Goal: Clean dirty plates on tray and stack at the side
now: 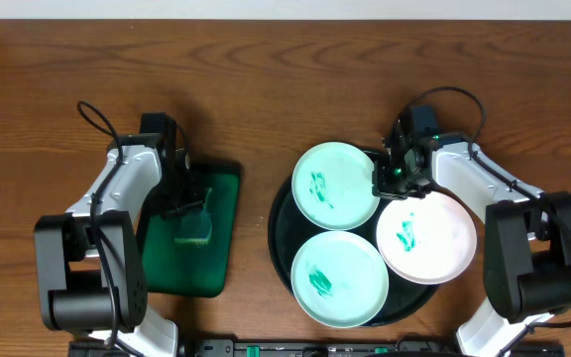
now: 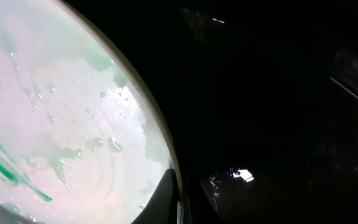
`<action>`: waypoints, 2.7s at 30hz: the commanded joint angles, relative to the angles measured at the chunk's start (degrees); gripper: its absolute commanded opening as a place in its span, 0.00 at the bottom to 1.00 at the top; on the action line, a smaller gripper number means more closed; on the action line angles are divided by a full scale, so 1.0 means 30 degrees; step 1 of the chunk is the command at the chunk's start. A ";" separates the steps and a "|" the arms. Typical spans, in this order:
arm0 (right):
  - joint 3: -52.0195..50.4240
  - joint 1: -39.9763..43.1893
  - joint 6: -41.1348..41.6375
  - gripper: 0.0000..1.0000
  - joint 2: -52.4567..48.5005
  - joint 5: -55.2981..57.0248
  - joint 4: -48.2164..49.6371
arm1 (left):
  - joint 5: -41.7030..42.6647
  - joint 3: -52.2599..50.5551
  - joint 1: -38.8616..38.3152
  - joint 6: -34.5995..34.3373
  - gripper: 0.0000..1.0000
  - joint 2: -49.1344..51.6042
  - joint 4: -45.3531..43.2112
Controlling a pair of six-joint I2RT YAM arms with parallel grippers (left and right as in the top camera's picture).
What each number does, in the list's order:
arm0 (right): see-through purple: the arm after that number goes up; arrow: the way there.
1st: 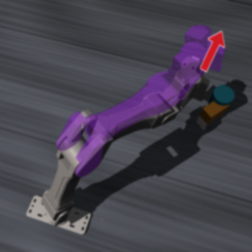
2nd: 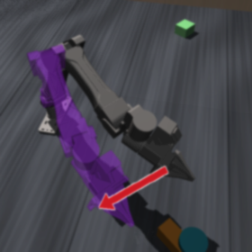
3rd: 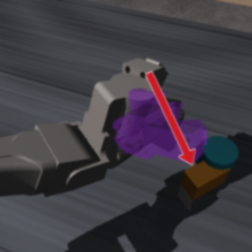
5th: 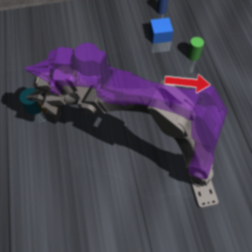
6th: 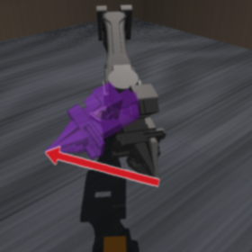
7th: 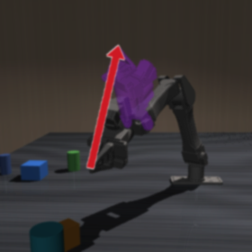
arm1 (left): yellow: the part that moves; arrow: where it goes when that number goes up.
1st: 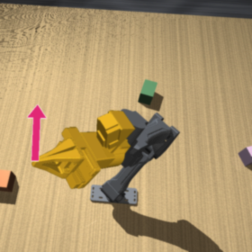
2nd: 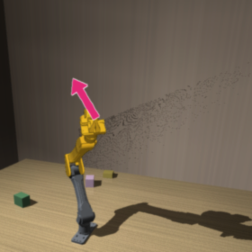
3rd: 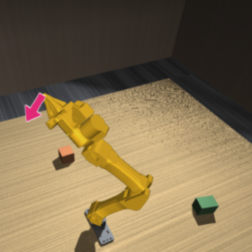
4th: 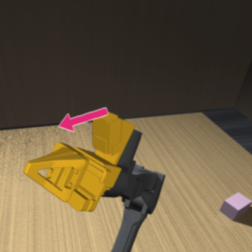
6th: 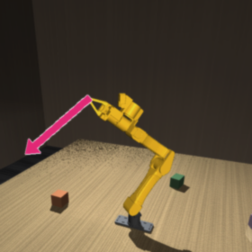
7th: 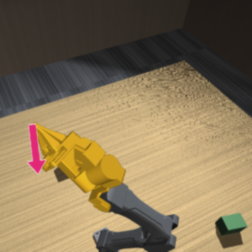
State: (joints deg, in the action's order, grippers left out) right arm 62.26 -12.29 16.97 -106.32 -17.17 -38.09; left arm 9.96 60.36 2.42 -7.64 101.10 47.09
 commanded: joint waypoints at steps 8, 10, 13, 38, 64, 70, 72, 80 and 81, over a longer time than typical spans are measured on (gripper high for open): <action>-0.0189 -0.0095 -0.0102 0.01 0.0029 0.0619 -0.0306 | -0.0015 -0.0175 -0.0029 -0.0022 0.08 0.0998 0.0029; -0.0189 -0.0095 -0.0109 0.01 0.0029 0.0619 -0.0306 | -0.0015 -0.0168 -0.0029 -0.0022 0.07 0.0998 0.0036; -0.0189 -0.0095 -0.0109 0.01 0.0029 0.0619 -0.0335 | -0.0015 -0.0153 -0.0029 -0.0029 0.07 0.0874 0.0080; -0.0189 -0.0095 -0.0401 0.01 0.0029 0.0627 -0.0160 | -0.1406 -0.0131 -0.0051 0.0772 0.07 -1.1978 -0.0459; -0.0189 -0.0095 -0.0466 0.01 0.0029 0.0627 -0.0160 | -0.3643 -0.0131 -0.0670 0.2346 0.07 -1.3129 -0.3614; -0.0189 -0.0095 -0.0466 0.01 0.0029 0.0627 -0.0146 | -0.3643 -0.0131 -0.0678 0.2412 0.07 -1.3129 -0.3657; -0.0189 -0.0095 -0.0466 0.01 0.0029 0.0627 -0.0153 | -0.3643 -0.0131 -0.0678 0.2412 0.07 -1.3129 -0.3657; -0.0189 -0.0095 -0.0466 0.01 0.0029 0.0627 -0.0131 | -0.3636 -0.0131 -0.0678 0.2484 0.07 -1.3129 -0.3657; -0.0189 -0.0095 -0.0466 0.01 0.0029 0.0627 -0.0138 | -0.3643 -0.0131 -0.0678 0.2492 0.07 -1.3129 -0.3657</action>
State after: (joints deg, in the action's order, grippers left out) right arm 62.28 -12.29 16.49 -106.32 -17.34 -38.15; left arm -0.21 60.01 0.54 -1.23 62.35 36.80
